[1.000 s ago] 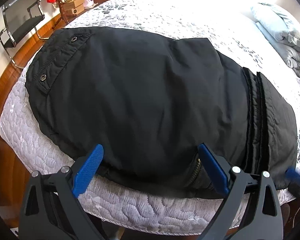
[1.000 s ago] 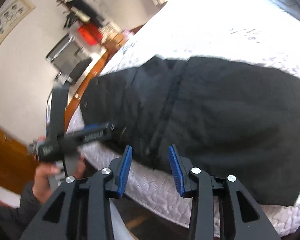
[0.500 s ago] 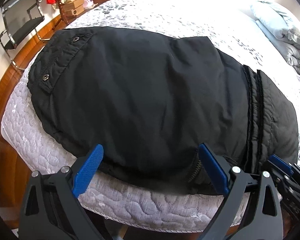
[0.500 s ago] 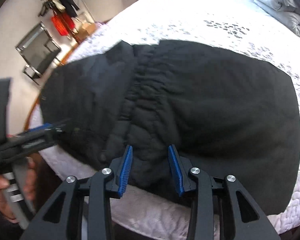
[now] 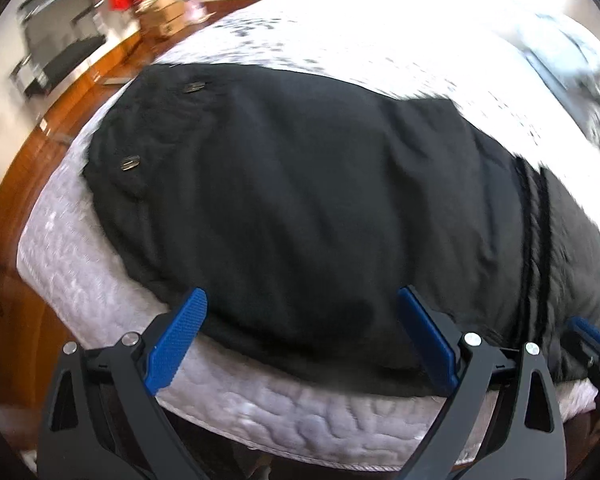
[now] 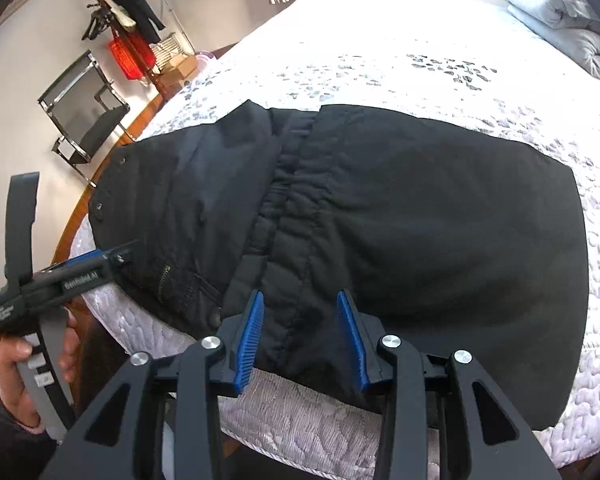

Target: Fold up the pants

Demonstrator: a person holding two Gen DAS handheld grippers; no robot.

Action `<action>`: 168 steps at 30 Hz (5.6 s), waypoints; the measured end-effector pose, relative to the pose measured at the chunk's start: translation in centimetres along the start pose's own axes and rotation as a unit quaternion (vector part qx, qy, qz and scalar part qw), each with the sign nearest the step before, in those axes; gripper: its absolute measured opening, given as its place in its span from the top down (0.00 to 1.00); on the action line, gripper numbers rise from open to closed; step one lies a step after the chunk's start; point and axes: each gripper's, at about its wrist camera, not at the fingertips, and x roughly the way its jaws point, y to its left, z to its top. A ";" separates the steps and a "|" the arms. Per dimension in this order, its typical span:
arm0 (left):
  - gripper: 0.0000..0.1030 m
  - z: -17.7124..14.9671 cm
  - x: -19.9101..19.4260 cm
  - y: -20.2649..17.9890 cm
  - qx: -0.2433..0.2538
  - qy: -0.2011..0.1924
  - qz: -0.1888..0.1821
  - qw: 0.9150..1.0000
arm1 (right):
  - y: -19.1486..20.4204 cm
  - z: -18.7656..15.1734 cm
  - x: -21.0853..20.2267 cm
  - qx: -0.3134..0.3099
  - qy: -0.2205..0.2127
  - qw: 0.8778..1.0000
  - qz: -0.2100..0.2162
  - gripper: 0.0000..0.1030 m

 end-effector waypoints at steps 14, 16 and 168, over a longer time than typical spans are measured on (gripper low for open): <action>0.07 1.7 2.8 10.7 -0.247 0.014 -0.064 0.967 | 0.0 -0.4 2.3 0.002 0.028 1.000 -0.003 0.60; 0.07 1.5 3.4 11.2 -0.261 0.018 -0.067 0.963 | 0.1 -0.4 2.5 -0.003 0.030 1.000 -0.008 0.60; 0.13 8.2 2.4 -16.6 0.126 0.019 -0.130 0.983 | -2.2 4.5 -2.5 0.002 -0.025 0.999 -0.045 0.79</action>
